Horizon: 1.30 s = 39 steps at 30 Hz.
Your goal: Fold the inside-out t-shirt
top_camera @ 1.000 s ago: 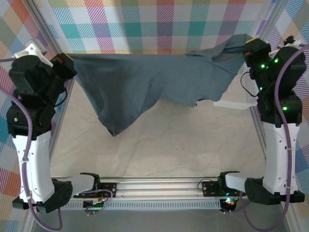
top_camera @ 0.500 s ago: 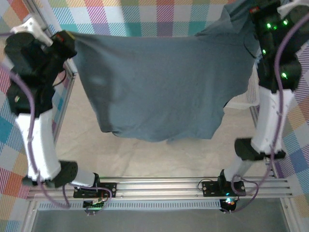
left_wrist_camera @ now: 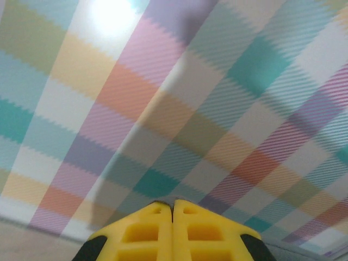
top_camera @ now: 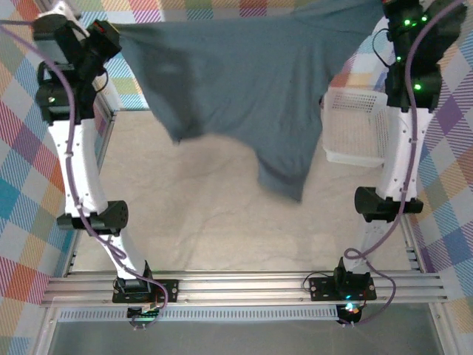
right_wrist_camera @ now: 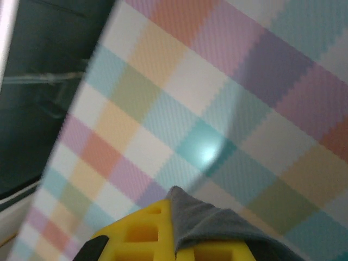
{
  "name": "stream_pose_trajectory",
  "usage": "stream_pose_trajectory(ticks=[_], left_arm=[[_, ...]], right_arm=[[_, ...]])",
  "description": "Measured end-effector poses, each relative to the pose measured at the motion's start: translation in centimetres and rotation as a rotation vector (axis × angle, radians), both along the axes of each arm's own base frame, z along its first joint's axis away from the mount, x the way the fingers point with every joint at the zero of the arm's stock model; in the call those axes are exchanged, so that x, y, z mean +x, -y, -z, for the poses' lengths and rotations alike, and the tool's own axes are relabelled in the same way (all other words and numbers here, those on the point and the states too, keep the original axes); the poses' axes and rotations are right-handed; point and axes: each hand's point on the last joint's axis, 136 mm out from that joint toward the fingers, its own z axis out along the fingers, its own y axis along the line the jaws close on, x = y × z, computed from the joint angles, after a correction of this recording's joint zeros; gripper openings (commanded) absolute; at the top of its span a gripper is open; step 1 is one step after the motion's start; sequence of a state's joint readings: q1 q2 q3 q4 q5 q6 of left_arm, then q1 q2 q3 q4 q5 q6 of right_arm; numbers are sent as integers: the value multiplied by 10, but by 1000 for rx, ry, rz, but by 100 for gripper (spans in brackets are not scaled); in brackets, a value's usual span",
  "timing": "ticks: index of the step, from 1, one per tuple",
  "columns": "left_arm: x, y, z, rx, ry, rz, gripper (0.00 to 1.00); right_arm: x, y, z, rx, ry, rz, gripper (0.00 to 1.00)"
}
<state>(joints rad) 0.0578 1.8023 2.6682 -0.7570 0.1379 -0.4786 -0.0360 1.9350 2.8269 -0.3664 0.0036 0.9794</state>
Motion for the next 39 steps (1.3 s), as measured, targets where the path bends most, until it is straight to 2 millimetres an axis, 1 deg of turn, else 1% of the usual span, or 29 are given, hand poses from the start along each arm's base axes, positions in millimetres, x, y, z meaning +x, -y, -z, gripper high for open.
stream_pose_trajectory(ticks=[1,3,5,6,7,8,10,12,13,14,15,16,17,18,19,20,21,22,24,26,28,31,33,34,35,36,37,38,39], left_arm=[[-16,2,-15,1,38,4,0],[-45,5,-35,3,93,12,0],[-63,7,-39,10,110,25,0],[-66,9,-32,14,96,35,0],[-65,11,-15,16,63,49,0],[-64,13,5,21,32,69,0],[-56,19,61,16,-58,108,0],[-43,23,140,-6,-189,138,0],[-37,25,185,-22,-265,147,0],[-32,27,243,-46,-371,155,0],[-32,29,290,-65,-459,158,0],[-39,31,344,-91,-569,157,0],[-52,35,392,-115,-671,155,0],[-64,39,424,-133,-742,158,0],[-78,45,453,-148,-808,164,0],[-88,51,472,-159,-850,172,0],[-95,56,482,-162,-873,181,0],[-100,61,490,-162,-890,188,0],[-105,67,494,-155,-898,196,0],[-105,68,488,-144,-877,191,0],[-108,64,480,-131,-850,166,0],[-132,49,467,-107,-830,88,1],[-151,39,455,-94,-804,40,7],[-161,34,447,-89,-780,19,17],[-172,31,440,-87,-752,2,33],[-180,29,435,-89,-732,-3,49],[-189,26,432,-94,-712,-15,57],[-198,25,431,-97,-696,-18,63],[-204,24,430,-98,-689,-21,70]], right_arm=[[-18,-3,-13,2,31,-19,0],[-49,-9,-31,4,74,-57,0],[-70,-15,-37,-5,78,-99,0],[-71,-20,-32,-14,53,-128,0],[-67,-25,-21,-27,15,-159,0],[-62,-33,-7,-46,-29,-203,0],[-41,-48,39,-78,-149,-297,0],[-14,-60,114,-79,-316,-379,0],[-1,-65,167,-66,-419,-418,0],[13,-69,231,-44,-547,-447,0],[20,-70,284,-18,-654,-464,0],[20,-72,349,18,-790,-477,0],[11,-73,413,57,-930,-485,0],[-2,-74,457,90,-1038,-488,0],[-18,-75,496,123,-1138,-491,0],[-33,-77,524,150,-1214,-496,0],[-42,-77,539,168,-1254,-497,0],[-50,-78,549,186,-1281,-493,0],[-58,-77,550,202,-1289,-477,0],[-67,-76,538,206,-1266,-455,0],[-80,-75,523,210,-1239,-427,0],[-121,-67,506,241,-1223,-344,0],[-160,-60,499,276,-1211,-272,0],[-183,-56,495,296,-1188,-237,0],[-205,-53,491,313,-1160,-215,0],[-223,-51,489,327,-1128,-201,7],[-240,-48,486,345,-1095,-192,22],[-254,-47,486,359,-1064,-187,37],[-264,-46,488,365,-1037,-189,51]])
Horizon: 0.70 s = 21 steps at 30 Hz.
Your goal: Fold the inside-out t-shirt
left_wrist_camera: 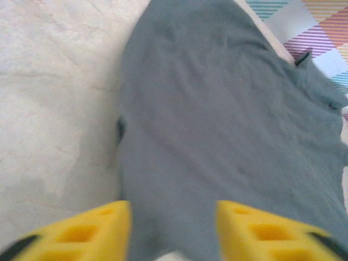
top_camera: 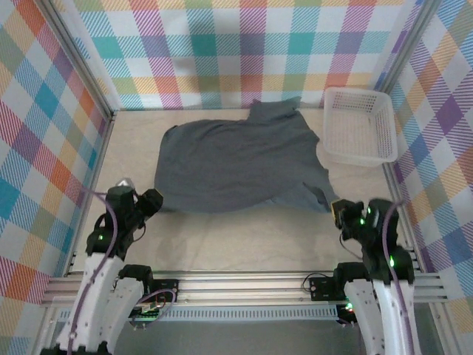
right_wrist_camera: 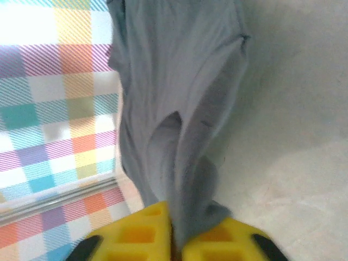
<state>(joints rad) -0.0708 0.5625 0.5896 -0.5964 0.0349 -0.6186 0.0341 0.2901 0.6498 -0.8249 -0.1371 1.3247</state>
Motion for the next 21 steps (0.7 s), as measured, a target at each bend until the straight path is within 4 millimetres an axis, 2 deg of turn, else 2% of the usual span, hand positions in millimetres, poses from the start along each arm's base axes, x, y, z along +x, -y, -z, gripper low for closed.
stream_pose_trajectory(ticks=[1,2,4,6,8,9,12,14,15,16,17,19,21], left_arm=[[-6,0,1,-1,1,-1,76],[-9,-1,2,-6,0,-5,77],[-9,0,1,-11,2,-7,77],[-3,2,-4,-9,-11,6,76],[14,8,-16,-9,-35,37,74],[26,11,-23,-8,-41,50,72],[73,24,-43,2,-42,97,67],[109,33,-39,14,-76,120,54],[122,35,-34,17,-93,123,47],[138,38,-25,22,-124,128,38],[154,40,-15,26,-150,128,30],[181,43,5,30,-196,121,20],[208,45,30,39,-246,116,13]], right_arm=[[-6,0,2,1,31,-2,70],[-9,0,4,-2,55,-5,80],[-5,-1,2,-28,103,-28,86],[6,-5,-8,-77,143,-78,86],[25,-13,-22,-146,160,-168,85],[36,-17,-28,-170,165,-208,83],[83,-30,-41,-248,165,-342,61],[118,-38,-34,-276,128,-421,42],[131,-41,-26,-276,98,-449,30],[149,-43,-9,-280,44,-484,17],[163,-45,8,-274,-10,-506,11],[180,-46,43,-268,-102,-533,6],[181,-45,79,-255,-201,-541,4]])
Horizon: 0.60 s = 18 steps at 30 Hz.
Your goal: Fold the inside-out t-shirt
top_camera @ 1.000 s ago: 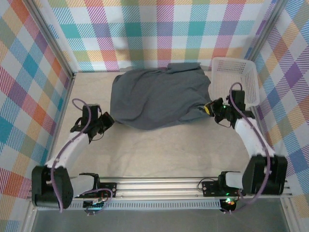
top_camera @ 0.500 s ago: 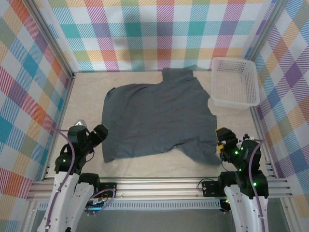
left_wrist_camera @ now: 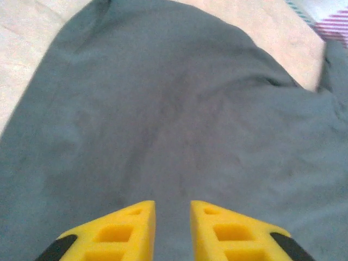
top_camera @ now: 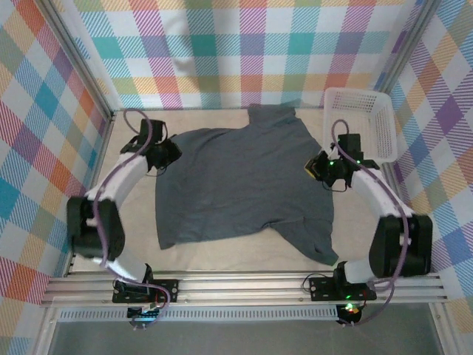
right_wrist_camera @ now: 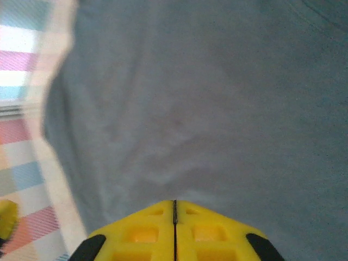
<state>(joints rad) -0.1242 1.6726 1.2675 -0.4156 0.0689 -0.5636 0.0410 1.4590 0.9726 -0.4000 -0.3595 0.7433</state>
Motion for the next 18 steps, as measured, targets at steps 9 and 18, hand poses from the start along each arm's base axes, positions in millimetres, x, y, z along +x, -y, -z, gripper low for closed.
stream_pose_trajectory(ticks=[9,18], left_arm=[[105,-9,79,67,-99,-75,2],[175,-53,106,31,-87,-169,0]], right_arm=[[-24,-3,72,-10,-204,-2,0],[-56,-43,103,-29,-299,-60,0]])
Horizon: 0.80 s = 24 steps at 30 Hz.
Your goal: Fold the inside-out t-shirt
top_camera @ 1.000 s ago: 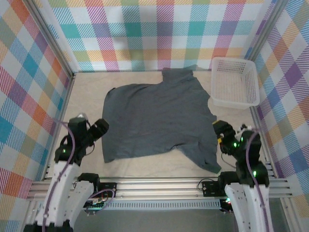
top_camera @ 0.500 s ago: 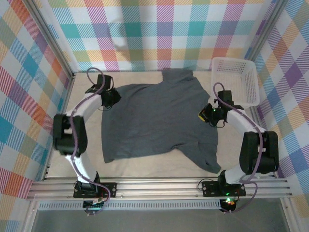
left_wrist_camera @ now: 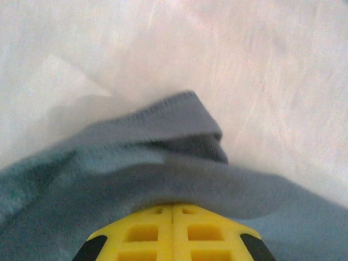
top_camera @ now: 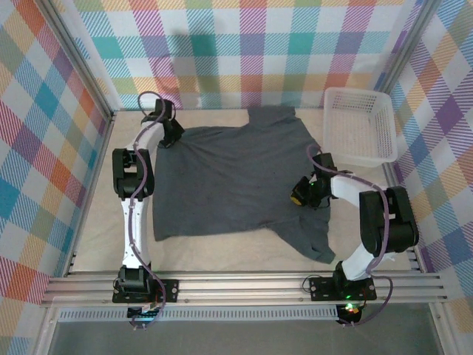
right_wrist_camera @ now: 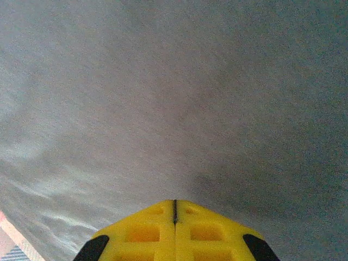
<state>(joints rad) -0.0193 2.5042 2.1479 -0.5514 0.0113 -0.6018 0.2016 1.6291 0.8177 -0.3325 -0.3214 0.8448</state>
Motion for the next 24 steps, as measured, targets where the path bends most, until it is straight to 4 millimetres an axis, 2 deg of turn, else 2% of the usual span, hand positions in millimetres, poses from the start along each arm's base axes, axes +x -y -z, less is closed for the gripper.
stream_pose_trajectory(ticks=[2,5,7,8,10,12,14,16,18,19,21,24], left_arm=[[13,-7,1,-27,22,-4,0],[22,-14,0,-64,43,-1,6],[21,-16,0,-91,43,9,19],[21,-14,0,-107,49,26,31],[16,-8,-8,-150,74,52,46],[-7,1,-20,-196,76,75,57],[-36,8,-37,-234,81,84,62],[-64,13,-62,-253,114,92,65],[-97,17,-102,-264,185,106,66],[-112,19,-120,-266,226,113,66],[-146,20,-160,-257,319,124,68],[-188,23,-188,-240,398,132,71]], right_arm=[[-8,-10,9,12,-29,-6,0],[-3,-21,8,32,-13,-11,0],[-1,-22,6,23,-12,-15,0],[1,-21,5,9,-12,-15,4],[5,-18,-4,-16,1,-16,10],[10,-14,-25,-40,58,-17,17],[10,-5,-53,-63,140,-7,23],[6,10,-81,-81,229,25,25],[-8,41,-97,-107,295,113,25],[-15,56,-95,-119,299,153,25],[-37,86,-76,-166,244,231,30],[-65,93,-40,-198,117,218,35]])
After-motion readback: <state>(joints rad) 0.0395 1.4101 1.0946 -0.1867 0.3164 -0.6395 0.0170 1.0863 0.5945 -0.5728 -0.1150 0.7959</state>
